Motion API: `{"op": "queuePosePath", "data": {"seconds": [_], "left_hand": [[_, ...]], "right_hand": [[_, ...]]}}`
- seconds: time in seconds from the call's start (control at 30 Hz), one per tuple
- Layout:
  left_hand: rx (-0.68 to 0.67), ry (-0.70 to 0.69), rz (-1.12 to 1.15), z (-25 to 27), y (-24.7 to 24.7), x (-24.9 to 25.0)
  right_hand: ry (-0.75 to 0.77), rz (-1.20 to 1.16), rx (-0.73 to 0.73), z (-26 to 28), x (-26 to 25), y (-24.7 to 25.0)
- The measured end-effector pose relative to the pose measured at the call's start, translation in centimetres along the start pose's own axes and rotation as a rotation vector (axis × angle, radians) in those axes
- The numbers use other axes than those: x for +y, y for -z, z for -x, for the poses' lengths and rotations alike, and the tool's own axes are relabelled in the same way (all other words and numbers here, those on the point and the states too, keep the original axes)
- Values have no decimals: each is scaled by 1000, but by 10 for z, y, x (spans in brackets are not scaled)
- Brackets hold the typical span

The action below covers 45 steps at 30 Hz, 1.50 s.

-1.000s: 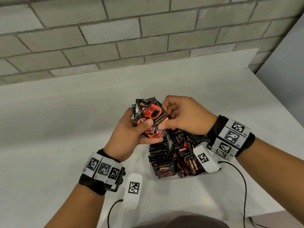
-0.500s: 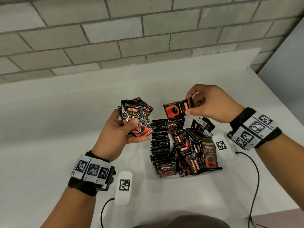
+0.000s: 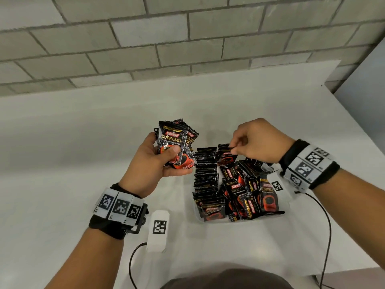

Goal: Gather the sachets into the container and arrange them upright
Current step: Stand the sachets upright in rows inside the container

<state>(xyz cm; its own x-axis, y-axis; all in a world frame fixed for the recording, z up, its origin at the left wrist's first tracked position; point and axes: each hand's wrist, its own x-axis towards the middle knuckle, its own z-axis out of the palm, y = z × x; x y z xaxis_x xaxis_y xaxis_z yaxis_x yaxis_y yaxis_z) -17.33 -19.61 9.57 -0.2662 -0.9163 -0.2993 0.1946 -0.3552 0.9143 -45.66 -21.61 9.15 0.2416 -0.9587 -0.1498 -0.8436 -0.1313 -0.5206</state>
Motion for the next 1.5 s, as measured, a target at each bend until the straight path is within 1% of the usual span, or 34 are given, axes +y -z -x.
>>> {"op": "queuePosePath", "data": {"seconds": [0.1, 0.3, 0.37, 0.47, 0.6, 0.67, 0.77, 0.87, 0.93, 1.03, 1.1, 1.2, 1.37, 1.5], "left_hand": [[1, 4, -5, 0, 1, 0], [-4, 14, -22, -1, 0, -2], [-10, 18, -23, -2, 0, -3], [-14, 24, -24, -2, -1, -4], [-18, 25, -38, -5, -1, -4], [-23, 29, -49, -6, -1, -5], [-33, 45, -68, -6, -3, -4], [-35, 53, -77, -6, -6, -5], [-46, 46, -94, -8, -10, -6], [-79, 41, -106, -10, -18, -7], [-117, 39, -131, -10, -25, -7], [-168, 42, -134, -9, -32, -8], [-189, 93, -5, -5, -34, -7], [-201, 68, -30, -6, -28, -8]], "right_hand": [[61, 80, 29, -4, -3, -16], [73, 157, 14, -11, -6, -27], [58, 150, 42, -13, -5, -26], [-7, 119, 82, -16, -1, -22], [-55, 97, -18, -17, 0, -19], [-70, 107, -44, -16, -1, -17], [-74, 91, -39, -13, -4, -10], [-41, 85, 3, -8, -11, 3], [13, 23, 53, -3, -21, 11], [102, -187, 144, 7, -44, 16], [126, -254, 191, 10, -58, 15], [110, -296, 171, 10, -62, 13], [31, -371, 201, 8, -49, 8], [11, -396, 203, 11, -46, 9]]}}
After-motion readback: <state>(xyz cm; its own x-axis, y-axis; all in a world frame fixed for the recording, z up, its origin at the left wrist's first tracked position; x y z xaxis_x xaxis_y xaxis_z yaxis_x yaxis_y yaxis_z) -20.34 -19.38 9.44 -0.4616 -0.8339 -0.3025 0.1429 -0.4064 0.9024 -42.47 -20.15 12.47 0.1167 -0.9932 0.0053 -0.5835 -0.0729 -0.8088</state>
